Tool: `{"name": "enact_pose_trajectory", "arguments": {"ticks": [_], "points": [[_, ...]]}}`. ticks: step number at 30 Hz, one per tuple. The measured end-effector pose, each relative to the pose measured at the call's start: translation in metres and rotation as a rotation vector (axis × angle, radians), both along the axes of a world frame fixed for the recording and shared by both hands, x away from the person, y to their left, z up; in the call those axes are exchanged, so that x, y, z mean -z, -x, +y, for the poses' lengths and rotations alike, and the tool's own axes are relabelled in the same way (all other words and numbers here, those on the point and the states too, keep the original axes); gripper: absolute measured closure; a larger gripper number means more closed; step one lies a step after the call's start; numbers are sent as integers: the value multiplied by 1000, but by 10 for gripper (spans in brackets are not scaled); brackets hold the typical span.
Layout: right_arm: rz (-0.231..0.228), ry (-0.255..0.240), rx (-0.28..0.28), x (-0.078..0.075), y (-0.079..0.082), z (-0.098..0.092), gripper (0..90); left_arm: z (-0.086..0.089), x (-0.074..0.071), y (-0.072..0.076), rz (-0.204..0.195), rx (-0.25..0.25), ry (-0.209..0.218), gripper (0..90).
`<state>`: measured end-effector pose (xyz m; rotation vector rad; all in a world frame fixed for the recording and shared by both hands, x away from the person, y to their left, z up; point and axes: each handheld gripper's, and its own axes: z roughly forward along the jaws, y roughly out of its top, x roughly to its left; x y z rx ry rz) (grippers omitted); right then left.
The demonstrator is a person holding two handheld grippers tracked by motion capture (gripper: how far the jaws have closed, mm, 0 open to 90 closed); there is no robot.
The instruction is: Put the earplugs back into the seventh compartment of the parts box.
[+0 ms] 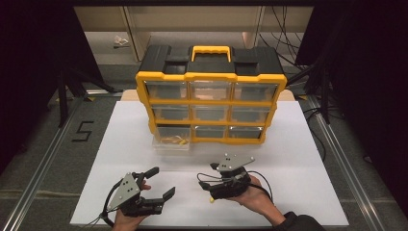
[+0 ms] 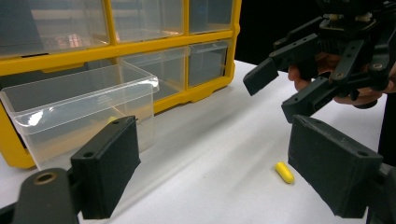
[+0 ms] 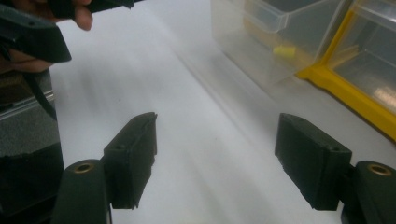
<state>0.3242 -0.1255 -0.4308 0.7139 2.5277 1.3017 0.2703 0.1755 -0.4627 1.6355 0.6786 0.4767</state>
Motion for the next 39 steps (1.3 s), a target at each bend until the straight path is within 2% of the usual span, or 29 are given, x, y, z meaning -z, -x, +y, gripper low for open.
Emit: {"name": "enact_pose_trajectory", "arguments": {"ticks": [8, 10, 12, 13, 15, 17, 25, 34, 39], "points": [[43, 63, -17, 9, 4, -1, 326, 0, 0, 0, 0, 0, -1, 163], [68, 94, -22, 13, 4, 0, 337, 0, 0, 0, -1, 0, -1, 163], [72, 106, -30, 14, 4, 0, 340, 0, 0, 0, 0, 0, -1, 163], [89, 131, -33, 17, 4, 1, 349, 0, 0, 0, 0, 0, 0, 163], [100, 144, -32, 18, 4, 1, 353, 0, 0, 0, 0, 0, 0, 163], [121, 186, -40, 23, 5, 2, 370, 0, 0, 0, -1, 1, -1, 163], [157, 259, -68, 31, 8, 4, 438, 0, 0, 0, -2, 0, -1, 163], [183, 293, -86, 38, 8, 5, 517, 0, 0, 0, -1, 1, -1, 163], [187, 314, -100, 44, 8, 7, 599, 0, 0, 0, -1, 1, -1, 163]]}}
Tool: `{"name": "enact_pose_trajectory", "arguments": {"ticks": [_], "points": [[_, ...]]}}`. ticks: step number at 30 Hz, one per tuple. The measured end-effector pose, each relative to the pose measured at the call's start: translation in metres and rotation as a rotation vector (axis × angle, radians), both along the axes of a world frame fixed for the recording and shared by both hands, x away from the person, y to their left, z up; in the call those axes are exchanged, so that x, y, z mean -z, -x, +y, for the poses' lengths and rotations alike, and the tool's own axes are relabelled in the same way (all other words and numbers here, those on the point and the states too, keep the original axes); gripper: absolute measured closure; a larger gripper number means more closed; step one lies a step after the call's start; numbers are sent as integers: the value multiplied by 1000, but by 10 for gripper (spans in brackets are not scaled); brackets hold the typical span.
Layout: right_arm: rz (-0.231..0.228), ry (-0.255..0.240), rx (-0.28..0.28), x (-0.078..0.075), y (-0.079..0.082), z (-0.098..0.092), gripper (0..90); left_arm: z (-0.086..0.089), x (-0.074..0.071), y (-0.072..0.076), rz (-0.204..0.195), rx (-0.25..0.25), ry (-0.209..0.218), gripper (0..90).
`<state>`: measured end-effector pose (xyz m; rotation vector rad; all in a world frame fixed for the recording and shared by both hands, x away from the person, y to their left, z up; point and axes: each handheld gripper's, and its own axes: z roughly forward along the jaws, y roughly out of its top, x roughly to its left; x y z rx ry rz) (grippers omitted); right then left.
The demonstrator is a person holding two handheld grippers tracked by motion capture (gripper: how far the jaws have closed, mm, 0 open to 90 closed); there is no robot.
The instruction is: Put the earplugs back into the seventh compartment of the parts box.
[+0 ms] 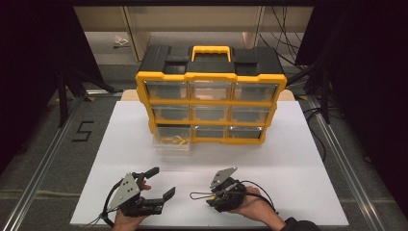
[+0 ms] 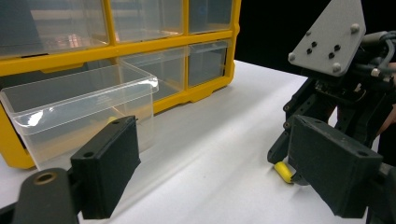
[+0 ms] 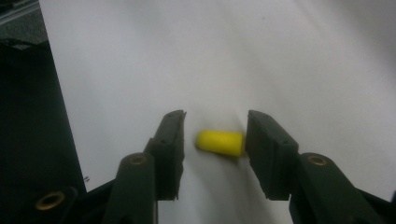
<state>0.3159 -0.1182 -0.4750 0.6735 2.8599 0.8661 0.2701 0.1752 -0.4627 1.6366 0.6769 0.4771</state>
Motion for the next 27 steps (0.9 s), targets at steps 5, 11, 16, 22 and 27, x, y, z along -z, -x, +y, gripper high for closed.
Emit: {"name": "enact_pose_trajectory", "arguments": {"ticks": [5, 11, 16, 22, 27], "points": [[-8, 17, -11, 1, 1, 1, 668, 0, 0, 0, 0, 0, -1, 163], [-29, 25, -27, 1, 2, 1, 702, 0, 0, 0, 0, -1, 1, 163], [-43, -7, -19, -6, 2, -1, 703, 0, 0, 0, 0, -1, 1, 163], [-63, -38, -8, -11, 1, -3, 703, 0, 0, 0, -1, 0, -1, 163], [-98, -80, 0, -16, 0, -5, 701, 0, 0, 0, 0, -1, -1, 163]]}}
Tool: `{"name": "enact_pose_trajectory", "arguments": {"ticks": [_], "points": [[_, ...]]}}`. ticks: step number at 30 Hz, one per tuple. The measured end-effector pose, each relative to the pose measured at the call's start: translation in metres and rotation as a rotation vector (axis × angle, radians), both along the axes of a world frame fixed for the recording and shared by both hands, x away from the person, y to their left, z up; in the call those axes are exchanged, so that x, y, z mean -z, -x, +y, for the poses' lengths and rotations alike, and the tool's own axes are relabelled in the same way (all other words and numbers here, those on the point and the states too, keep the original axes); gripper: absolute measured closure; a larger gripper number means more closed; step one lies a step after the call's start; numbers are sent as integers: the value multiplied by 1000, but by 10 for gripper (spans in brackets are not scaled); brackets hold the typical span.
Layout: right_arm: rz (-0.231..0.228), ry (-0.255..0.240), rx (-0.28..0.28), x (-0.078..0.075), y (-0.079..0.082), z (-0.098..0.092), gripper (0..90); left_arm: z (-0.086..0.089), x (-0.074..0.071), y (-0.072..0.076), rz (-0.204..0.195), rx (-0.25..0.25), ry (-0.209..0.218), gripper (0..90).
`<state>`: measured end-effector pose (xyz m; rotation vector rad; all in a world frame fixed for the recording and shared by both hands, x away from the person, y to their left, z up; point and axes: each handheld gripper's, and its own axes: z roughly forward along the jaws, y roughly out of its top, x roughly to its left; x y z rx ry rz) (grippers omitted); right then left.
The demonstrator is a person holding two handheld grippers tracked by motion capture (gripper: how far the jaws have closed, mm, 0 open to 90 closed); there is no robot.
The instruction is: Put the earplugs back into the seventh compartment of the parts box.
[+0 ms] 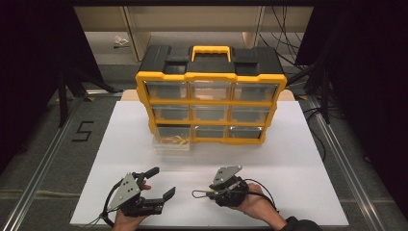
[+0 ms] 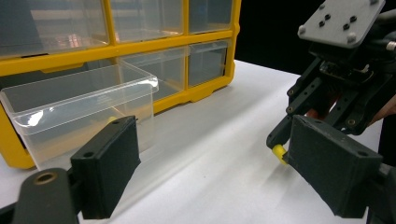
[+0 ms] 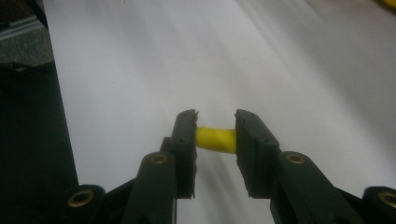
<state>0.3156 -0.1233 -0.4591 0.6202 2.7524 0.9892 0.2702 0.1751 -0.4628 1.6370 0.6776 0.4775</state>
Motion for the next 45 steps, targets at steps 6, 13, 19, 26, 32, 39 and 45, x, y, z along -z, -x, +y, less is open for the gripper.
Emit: {"name": "enact_pose_trajectory", "arguments": {"ticks": [6, 13, 19, 26, 32, 39, 45], "points": [[-37, -56, 23, -5, -2, -2, 701, 0, 0, 0, -1, 0, -1, 163], [-71, -87, 37, -8, -5, -3, 701, 0, 0, 0, -1, 1, -3, 163], [-90, -109, 41, -12, -8, -2, 701, 0, 0, 0, -2, 0, -3, 163], [-109, -146, 56, -21, -16, -2, 701, 0, 0, 0, -1, -2, -4, 163], [-118, -167, 64, -28, -22, 1, 701, 0, 0, 0, -1, -2, -4, 163], [-129, -191, 68, -38, -30, 7, 701, 0, 0, 0, 0, -2, -2, 163], [-144, -206, 66, -46, -36, 15, 702, 0, 0, 0, 0, -2, -2, 163]]}}
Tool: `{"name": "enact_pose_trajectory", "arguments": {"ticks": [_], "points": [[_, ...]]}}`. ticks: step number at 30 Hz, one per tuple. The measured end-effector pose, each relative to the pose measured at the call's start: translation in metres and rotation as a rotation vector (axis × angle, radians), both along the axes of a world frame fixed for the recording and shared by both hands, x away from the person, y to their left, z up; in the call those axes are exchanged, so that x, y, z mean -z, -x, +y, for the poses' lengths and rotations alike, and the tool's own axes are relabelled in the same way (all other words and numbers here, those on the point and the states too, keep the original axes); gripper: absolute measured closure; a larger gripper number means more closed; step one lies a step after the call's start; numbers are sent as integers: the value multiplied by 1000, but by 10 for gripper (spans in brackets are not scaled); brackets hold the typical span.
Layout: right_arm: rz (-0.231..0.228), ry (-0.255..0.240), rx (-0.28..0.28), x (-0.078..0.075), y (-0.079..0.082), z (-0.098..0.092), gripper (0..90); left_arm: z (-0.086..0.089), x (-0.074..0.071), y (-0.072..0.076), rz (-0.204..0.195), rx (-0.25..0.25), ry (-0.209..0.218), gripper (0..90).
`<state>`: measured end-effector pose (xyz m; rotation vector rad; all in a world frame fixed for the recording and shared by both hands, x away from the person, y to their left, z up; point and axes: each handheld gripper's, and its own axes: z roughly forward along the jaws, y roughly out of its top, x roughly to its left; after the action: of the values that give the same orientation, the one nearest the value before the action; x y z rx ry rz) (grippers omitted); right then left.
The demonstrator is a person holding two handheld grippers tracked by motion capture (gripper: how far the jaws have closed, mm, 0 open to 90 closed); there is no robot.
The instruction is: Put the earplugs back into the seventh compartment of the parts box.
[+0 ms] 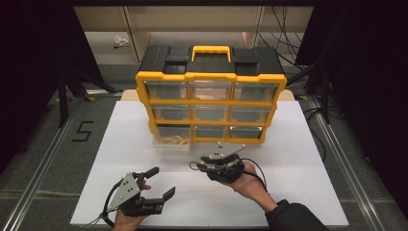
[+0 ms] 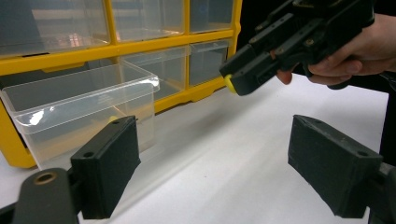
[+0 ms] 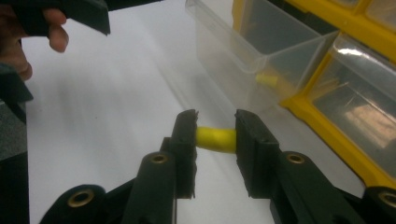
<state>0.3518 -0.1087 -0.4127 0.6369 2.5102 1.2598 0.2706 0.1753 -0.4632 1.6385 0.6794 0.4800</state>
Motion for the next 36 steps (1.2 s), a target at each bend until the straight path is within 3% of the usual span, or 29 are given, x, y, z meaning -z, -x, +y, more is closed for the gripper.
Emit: {"name": "enact_pose_trajectory", "arguments": {"ticks": [18, 36], "points": [[-30, -53, 20, -27, -29, 25, 703, 0, 0, 0, -1, 0, 5, 163], [-23, -63, 73, -31, -59, 46, 702, 1, 0, 0, -3, 2, 4, 163]]}}
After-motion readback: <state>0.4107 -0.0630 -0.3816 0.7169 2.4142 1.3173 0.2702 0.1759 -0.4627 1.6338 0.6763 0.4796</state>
